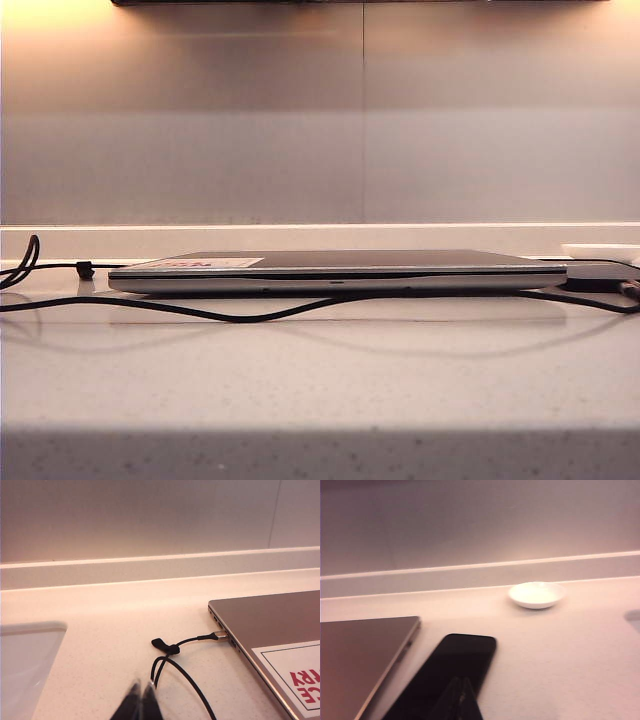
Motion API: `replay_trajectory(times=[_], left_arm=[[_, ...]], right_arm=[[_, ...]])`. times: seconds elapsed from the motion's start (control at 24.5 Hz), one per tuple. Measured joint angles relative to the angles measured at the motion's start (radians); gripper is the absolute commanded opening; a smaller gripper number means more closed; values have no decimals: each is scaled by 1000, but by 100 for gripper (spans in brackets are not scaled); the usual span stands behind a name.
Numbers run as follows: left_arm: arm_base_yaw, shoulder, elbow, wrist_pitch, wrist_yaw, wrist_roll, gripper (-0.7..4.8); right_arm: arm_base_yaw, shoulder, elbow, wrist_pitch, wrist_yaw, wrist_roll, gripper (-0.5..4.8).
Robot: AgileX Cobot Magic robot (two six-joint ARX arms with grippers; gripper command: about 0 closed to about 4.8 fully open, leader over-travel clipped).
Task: Pick up the charging cable and the phone, plug the charging cable into the charging port on the phone, and finally place them back on the table.
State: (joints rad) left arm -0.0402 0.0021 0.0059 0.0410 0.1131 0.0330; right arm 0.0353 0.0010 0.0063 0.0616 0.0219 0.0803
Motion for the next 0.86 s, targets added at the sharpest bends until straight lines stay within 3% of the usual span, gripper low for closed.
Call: replay_trajectory(times=[0.86], left_arm=[[0,0,0,0,0,0,-6]], right_arm=[[-28,0,0,0,1,0,-5]])
